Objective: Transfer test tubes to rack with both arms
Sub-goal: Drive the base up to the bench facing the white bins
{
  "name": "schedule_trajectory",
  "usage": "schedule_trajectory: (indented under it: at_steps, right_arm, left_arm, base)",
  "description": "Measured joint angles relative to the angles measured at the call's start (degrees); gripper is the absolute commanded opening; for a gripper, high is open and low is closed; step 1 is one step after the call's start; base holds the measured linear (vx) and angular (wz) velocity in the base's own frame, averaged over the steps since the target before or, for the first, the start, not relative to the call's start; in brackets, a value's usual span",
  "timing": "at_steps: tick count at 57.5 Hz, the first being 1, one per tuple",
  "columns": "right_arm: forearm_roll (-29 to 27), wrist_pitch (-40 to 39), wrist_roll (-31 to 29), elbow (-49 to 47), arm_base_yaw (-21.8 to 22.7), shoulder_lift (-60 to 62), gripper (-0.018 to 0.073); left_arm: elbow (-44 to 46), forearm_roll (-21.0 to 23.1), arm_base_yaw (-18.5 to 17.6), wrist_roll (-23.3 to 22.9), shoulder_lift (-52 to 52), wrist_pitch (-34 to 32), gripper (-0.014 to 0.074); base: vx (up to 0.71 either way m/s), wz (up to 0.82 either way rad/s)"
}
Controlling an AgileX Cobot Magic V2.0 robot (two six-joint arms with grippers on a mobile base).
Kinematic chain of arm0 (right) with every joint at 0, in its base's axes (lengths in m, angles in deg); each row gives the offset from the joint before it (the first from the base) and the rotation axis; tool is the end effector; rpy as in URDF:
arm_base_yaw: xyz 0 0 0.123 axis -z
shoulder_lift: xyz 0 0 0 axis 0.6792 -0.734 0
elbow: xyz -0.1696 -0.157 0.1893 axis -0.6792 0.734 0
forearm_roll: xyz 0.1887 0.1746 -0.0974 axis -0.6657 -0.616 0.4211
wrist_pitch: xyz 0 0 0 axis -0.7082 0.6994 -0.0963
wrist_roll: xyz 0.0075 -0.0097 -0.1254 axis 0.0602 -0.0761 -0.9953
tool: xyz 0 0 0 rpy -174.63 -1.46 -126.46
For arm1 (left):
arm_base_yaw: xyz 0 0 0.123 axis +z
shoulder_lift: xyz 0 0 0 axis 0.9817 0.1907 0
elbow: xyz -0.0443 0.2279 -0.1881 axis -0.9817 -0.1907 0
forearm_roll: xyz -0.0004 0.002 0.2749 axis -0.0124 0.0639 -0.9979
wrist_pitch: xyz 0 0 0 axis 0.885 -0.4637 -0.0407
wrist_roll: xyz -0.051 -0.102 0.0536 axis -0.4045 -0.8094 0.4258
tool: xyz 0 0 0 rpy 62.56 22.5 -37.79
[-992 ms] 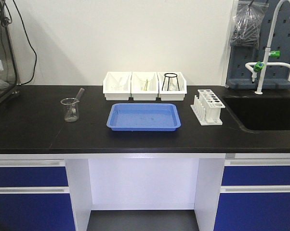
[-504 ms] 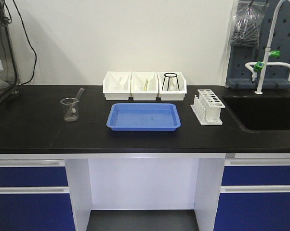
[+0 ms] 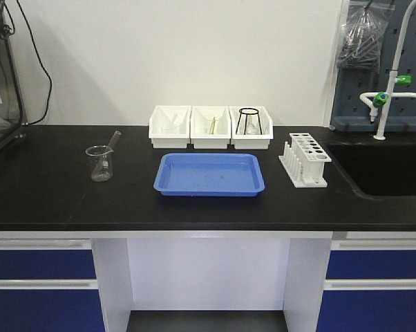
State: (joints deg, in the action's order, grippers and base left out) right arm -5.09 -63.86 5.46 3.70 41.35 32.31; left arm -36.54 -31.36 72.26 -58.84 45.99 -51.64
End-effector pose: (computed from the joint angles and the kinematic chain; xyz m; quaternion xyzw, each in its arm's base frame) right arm 0.1017 0.0024 0.2011 -0.0317 0.6944 -0.0152 0.7187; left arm 0.0999 -0.0148 0.1829 0.0611 0.7430 -0.0390 0.6654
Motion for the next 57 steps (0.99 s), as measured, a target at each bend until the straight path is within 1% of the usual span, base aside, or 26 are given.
schedule_trajectory:
  at_steps: [24,57]
  right_arm:
    - [0.0,-0.1,0.0,0.0,0.0,0.0,-0.0004]
    - [0.0,0.0,0.0,0.0,0.0,0.0,-0.0004]
  left_arm:
    - [0.0,0.0,0.0,0.0,0.0,0.0,-0.0020]
    - [0.0,0.0,0.0,0.0,0.0,0.0,-0.0020]
  base:
    - [0.28,-0.04]
    - [0.44,0.00]
